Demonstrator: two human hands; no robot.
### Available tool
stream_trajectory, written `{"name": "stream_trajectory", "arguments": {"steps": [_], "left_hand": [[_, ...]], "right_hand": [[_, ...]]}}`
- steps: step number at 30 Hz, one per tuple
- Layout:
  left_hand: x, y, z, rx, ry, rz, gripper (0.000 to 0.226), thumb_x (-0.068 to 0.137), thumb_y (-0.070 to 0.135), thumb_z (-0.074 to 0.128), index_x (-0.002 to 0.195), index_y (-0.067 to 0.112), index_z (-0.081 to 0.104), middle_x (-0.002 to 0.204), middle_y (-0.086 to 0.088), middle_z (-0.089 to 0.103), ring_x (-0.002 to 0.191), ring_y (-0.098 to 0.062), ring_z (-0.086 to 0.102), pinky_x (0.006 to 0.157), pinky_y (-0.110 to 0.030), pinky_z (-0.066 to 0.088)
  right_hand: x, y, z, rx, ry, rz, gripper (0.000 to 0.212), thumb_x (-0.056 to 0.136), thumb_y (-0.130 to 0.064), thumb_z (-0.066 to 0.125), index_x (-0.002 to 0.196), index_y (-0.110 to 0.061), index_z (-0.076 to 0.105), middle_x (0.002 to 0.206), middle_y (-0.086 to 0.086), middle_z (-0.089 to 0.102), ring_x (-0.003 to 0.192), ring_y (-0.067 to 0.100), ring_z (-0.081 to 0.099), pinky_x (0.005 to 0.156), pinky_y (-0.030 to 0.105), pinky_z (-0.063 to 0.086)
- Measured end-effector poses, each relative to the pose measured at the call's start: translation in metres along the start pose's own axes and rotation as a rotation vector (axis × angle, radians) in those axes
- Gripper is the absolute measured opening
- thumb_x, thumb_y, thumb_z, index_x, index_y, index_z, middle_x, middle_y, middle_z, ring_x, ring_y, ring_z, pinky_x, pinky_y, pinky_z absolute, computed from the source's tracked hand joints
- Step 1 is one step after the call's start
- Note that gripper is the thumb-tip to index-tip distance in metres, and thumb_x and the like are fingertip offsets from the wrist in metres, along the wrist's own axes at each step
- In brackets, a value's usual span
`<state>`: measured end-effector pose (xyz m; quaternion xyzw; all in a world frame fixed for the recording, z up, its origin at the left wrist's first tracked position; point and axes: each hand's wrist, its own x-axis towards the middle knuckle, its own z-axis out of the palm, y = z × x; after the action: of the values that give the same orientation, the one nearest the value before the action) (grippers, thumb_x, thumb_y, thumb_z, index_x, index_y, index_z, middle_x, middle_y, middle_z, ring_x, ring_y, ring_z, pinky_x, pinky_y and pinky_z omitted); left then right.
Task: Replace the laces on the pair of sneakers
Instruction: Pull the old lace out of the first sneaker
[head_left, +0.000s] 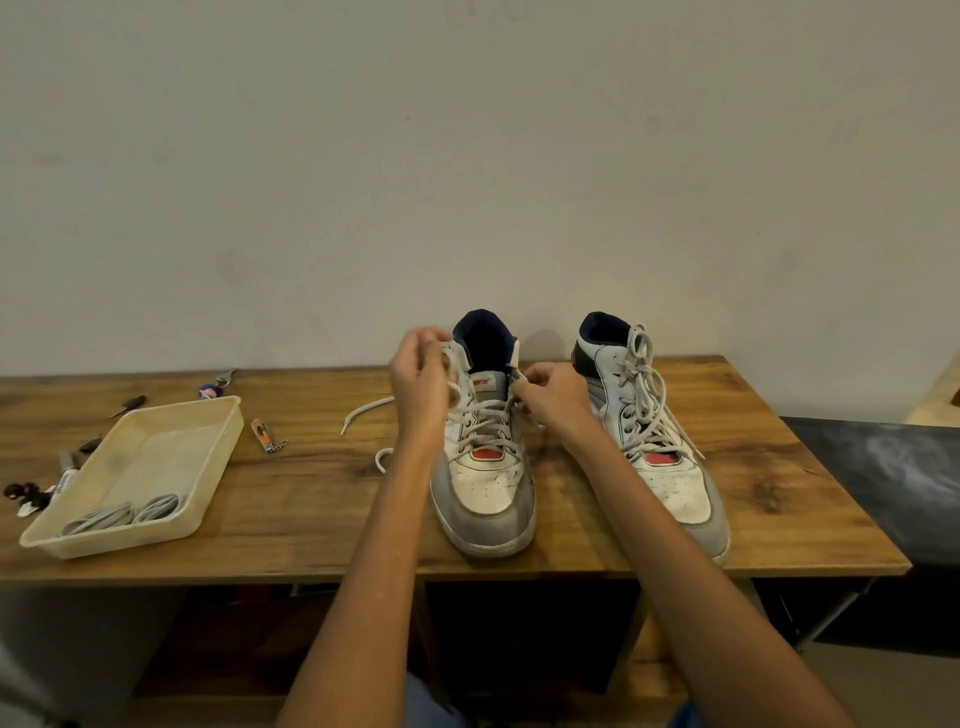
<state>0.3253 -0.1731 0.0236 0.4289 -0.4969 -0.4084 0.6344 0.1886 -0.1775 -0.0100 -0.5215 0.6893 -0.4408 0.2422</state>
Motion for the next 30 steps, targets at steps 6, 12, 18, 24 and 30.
{"name": "stream_trajectory", "arguments": {"steps": [6, 12, 18, 24, 30], "left_hand": [[-0.007, -0.021, 0.01, 1.222, -0.435, 0.269, 0.026, 0.089, 0.038, 0.059, 0.108, 0.024, 0.069, 0.112, -0.002, 0.054, 0.095, -0.018, 0.056, 0.07, -0.028, 0.046], [-0.008, -0.032, 0.012, 0.971, -0.272, 0.249, 0.016, 0.089, 0.022, 0.062, 0.091, 0.011, 0.073, 0.106, 0.0, 0.064, 0.094, -0.015, 0.058, 0.067, -0.02, 0.041], [0.007, -0.008, 0.007, -0.473, 0.276, -0.209, 0.025, 0.099, 0.017, 0.042, 0.084, 0.012, 0.062, 0.082, -0.002, 0.066, 0.061, -0.008, 0.061, 0.054, -0.018, 0.051], [0.003, -0.007, 0.002, -0.015, 0.013, -0.09, 0.021, 0.099, 0.033, 0.04, 0.097, 0.013, 0.047, 0.07, 0.004, 0.054, 0.043, -0.001, 0.042, 0.041, -0.018, 0.033], [-0.003, -0.028, 0.007, 1.124, -0.474, 0.231, 0.025, 0.085, 0.036, 0.065, 0.102, 0.018, 0.068, 0.093, -0.004, 0.067, 0.087, -0.021, 0.061, 0.063, -0.028, 0.039]], "right_hand": [[0.0, 0.001, -0.001, -0.012, 0.005, -0.024, 0.011, 0.082, -0.015, 0.062, 0.082, -0.009, 0.07, 0.084, 0.012, 0.07, 0.084, 0.026, 0.064, 0.078, 0.039, 0.052], [0.0, 0.002, -0.002, -0.019, 0.009, -0.046, 0.01, 0.082, -0.015, 0.062, 0.078, -0.009, 0.069, 0.075, 0.009, 0.067, 0.072, 0.02, 0.06, 0.07, 0.034, 0.051], [-0.001, 0.001, -0.003, -0.017, 0.0, -0.046, 0.012, 0.085, -0.015, 0.061, 0.084, -0.006, 0.069, 0.076, 0.008, 0.066, 0.07, 0.017, 0.057, 0.072, 0.035, 0.052], [-0.001, 0.001, 0.0, -0.041, 0.013, -0.059, 0.014, 0.085, -0.016, 0.062, 0.086, -0.005, 0.07, 0.079, 0.009, 0.067, 0.076, 0.02, 0.06, 0.074, 0.037, 0.051], [-0.001, 0.0, 0.0, -0.049, 0.014, -0.066, 0.011, 0.083, -0.014, 0.061, 0.082, -0.007, 0.07, 0.075, 0.006, 0.065, 0.074, 0.018, 0.059, 0.074, 0.037, 0.051]]}}
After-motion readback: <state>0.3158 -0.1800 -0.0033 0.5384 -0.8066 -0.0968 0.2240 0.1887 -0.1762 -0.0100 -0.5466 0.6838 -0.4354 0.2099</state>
